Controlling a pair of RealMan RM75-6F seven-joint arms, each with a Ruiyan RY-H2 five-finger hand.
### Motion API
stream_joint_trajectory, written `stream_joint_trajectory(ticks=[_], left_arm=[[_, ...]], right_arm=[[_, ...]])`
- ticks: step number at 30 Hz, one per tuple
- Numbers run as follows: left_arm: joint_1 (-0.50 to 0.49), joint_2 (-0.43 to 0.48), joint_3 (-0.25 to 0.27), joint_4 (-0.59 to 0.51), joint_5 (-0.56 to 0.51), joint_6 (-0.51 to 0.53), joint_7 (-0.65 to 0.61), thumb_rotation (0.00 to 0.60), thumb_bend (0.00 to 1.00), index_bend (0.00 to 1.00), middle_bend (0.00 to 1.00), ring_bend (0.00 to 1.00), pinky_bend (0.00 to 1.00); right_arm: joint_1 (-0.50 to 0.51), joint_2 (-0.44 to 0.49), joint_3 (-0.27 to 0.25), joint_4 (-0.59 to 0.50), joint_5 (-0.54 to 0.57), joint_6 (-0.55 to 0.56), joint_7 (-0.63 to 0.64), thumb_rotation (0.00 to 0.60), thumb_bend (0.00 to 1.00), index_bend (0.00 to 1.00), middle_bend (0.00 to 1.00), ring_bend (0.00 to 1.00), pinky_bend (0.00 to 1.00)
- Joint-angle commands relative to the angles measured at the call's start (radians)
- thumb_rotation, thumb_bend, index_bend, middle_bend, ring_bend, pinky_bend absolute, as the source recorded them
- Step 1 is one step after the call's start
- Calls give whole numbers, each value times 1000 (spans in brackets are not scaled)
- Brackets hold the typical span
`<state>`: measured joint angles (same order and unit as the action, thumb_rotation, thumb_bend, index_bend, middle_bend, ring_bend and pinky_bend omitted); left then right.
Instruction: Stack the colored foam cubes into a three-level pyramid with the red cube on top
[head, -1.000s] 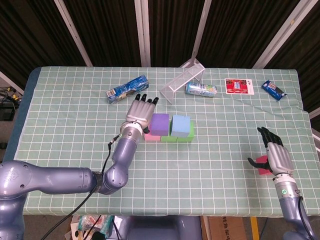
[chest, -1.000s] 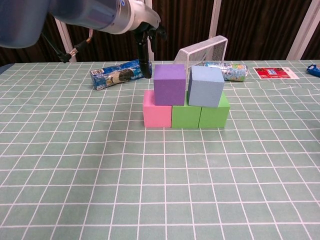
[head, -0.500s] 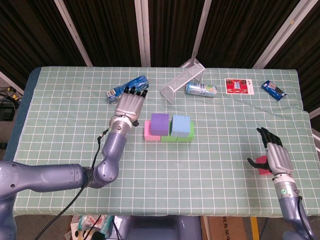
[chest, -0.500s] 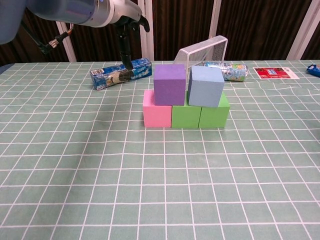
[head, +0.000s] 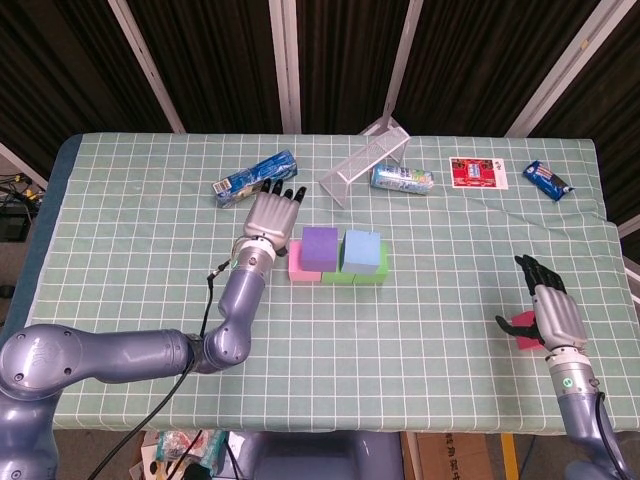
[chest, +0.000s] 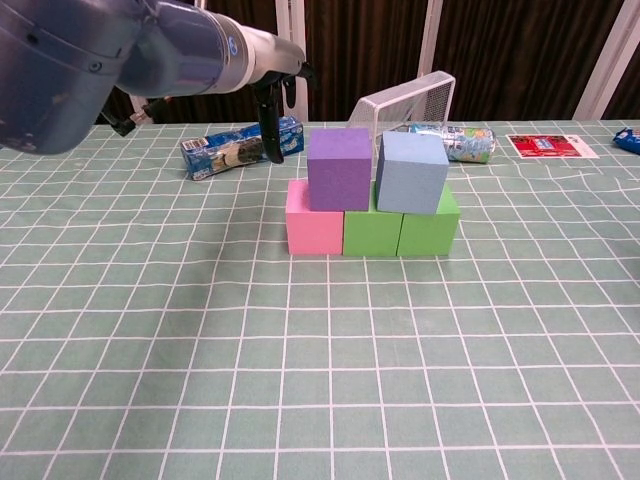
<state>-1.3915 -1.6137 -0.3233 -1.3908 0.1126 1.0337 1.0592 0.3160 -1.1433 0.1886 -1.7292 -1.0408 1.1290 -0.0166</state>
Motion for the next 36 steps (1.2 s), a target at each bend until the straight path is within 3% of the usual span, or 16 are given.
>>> stream_joint_trajectory(ticks=[1, 36], left_arm=[[-3, -11, 3, 10, 10, -1, -3, 600, 203, 0, 159, 27, 27], [-19, -87, 5, 65, 70, -8, -1, 600, 243, 0, 162, 27, 27]], right_arm=[[0, 1, 0, 0, 0, 0, 1, 600, 262, 0, 0, 0, 0], [1, 2, 1, -2, 3, -3, 3, 600, 262, 0, 0, 0, 0]])
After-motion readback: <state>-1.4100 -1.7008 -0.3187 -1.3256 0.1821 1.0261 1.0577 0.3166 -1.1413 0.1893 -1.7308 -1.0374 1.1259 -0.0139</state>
